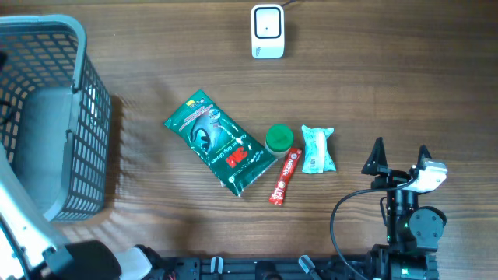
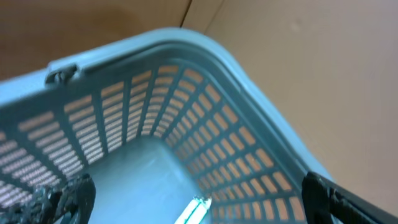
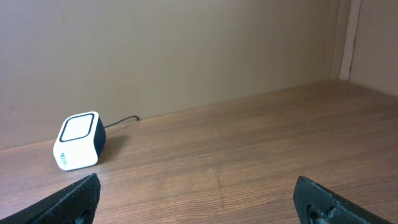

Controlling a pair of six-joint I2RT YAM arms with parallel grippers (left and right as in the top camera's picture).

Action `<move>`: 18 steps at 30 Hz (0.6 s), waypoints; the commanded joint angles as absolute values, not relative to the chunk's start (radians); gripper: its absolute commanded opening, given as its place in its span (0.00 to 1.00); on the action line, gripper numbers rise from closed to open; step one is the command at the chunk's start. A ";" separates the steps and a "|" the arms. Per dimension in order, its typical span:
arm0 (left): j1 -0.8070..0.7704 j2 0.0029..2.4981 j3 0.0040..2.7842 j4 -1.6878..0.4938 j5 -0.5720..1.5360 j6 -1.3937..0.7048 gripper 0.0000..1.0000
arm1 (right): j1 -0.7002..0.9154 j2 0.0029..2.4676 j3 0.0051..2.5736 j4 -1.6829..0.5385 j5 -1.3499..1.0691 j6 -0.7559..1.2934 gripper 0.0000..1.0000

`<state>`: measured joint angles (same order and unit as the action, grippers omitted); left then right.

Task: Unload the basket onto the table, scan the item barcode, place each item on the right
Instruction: 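Reach into the basket and grasp the green-white medicine box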

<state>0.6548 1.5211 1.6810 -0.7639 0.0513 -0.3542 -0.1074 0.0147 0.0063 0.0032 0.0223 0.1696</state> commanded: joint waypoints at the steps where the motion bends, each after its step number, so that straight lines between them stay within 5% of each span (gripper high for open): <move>1: 0.625 1.639 1.848 -0.873 0.063 -0.200 1.00 | -0.108 0.007 0.005 0.007 0.009 0.157 1.00; 10: 0.545 1.857 1.881 -1.037 0.062 -0.015 1.00 | -0.108 0.007 0.005 0.007 0.009 0.157 1.00; 18: 0.545 1.999 1.881 -1.125 0.264 0.211 1.00 | -0.108 0.007 0.005 0.007 0.009 0.157 1.00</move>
<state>0.5468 1.9621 1.8675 -1.1183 0.1871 0.0994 -0.1074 0.0147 0.0063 0.0032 0.0223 0.1696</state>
